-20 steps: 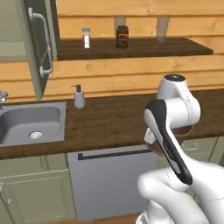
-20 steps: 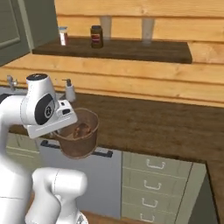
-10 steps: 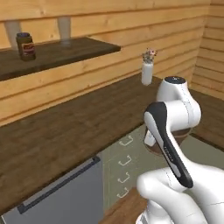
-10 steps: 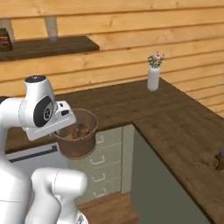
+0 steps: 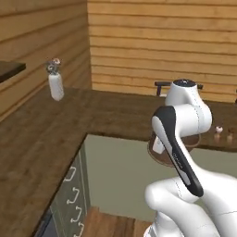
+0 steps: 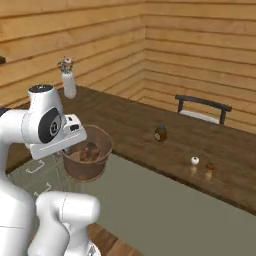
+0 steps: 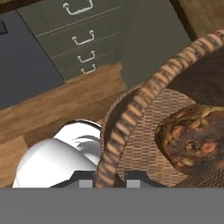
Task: Open the cabinet, pick up the bread from the cabinet and place it in the basket. Then move the basket to the dining counter.
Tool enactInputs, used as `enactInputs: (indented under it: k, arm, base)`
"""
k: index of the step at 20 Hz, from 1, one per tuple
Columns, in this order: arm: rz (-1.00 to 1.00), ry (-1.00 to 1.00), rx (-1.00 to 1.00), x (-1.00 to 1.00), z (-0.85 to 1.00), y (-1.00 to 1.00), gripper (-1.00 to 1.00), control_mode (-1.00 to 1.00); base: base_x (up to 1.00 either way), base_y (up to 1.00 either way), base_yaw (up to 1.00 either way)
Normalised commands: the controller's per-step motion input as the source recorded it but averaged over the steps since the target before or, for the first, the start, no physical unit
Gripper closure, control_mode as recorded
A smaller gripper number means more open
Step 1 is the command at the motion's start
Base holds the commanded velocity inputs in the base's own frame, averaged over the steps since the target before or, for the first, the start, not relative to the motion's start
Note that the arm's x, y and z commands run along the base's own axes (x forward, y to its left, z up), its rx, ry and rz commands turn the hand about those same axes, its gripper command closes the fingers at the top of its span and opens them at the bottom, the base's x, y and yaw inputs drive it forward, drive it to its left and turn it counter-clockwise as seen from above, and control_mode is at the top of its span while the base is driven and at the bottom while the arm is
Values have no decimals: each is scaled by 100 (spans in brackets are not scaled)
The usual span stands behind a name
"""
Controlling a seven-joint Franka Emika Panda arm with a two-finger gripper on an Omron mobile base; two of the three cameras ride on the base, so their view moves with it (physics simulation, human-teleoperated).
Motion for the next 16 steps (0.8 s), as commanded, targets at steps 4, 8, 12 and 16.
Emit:
enactInputs:
  k: [4, 8, 12, 16]
  arm:
    - [0, 0, 0, 0, 0, 0, 100, 100]
    - [0, 0, 0, 0, 0, 0, 100, 100]
    - [0, 0, 0, 0, 0, 0, 100, 100]
    - [0, 0, 0, 0, 0, 0, 100, 100]
  base:
    - [0, -22, -91]
    - [16, -55, -65]
    - [29, -66, -44]
    - [52, -78, -24]
